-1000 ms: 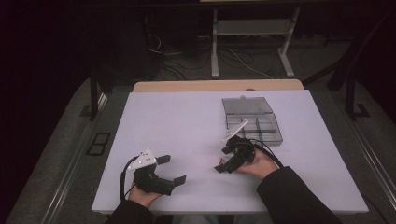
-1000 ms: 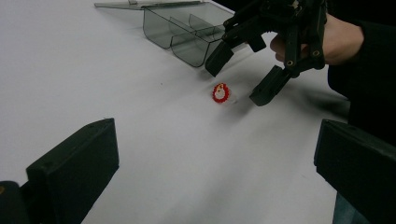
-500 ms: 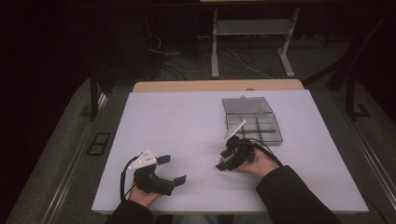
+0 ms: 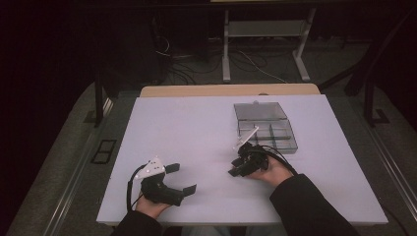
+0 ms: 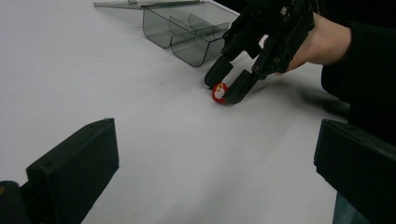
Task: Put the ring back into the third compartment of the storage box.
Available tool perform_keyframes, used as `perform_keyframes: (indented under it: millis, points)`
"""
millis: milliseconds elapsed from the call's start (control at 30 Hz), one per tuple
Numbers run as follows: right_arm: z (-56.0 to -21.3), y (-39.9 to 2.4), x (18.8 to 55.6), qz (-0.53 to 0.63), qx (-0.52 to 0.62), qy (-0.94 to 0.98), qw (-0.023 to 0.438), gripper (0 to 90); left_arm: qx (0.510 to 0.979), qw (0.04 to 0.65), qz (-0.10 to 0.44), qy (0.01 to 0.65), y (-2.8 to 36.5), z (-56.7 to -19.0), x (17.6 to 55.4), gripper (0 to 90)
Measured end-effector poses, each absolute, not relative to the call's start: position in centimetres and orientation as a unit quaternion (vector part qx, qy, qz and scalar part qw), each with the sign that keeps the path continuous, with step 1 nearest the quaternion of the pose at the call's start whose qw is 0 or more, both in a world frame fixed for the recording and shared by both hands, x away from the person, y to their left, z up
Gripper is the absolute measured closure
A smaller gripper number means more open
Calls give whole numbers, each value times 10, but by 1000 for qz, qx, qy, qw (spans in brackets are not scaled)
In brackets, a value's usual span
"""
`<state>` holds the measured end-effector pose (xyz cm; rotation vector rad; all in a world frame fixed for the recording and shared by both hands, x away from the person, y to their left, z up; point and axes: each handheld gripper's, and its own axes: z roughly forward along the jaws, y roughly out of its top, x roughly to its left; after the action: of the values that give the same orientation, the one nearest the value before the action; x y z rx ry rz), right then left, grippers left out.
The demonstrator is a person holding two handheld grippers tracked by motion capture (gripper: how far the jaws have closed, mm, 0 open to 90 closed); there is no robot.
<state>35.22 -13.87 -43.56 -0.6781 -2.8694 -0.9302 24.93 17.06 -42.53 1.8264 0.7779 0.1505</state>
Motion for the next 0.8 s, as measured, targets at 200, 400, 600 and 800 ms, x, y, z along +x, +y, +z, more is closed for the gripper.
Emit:
perform_keyframes:
  millis: [200, 400, 600, 800]
  points:
    - [-436, -139, 353, -300, -224, -927, 30, 621, 770, 544, 63, 328, 171, -425, 249, 0]
    - [-435, -140, 353, -298, -223, -927, 34, 677, 770, 544, 63, 327, 171, -425, 249, 0]
    - [-435, -141, 354, -303, -219, -927, 42, 691, 770, 544, 62, 328, 170, -426, 249, 0]
    - [-431, -143, 355, -306, -223, -924, 46, 692, 771, 542, 62, 327, 170, -426, 250, 0]
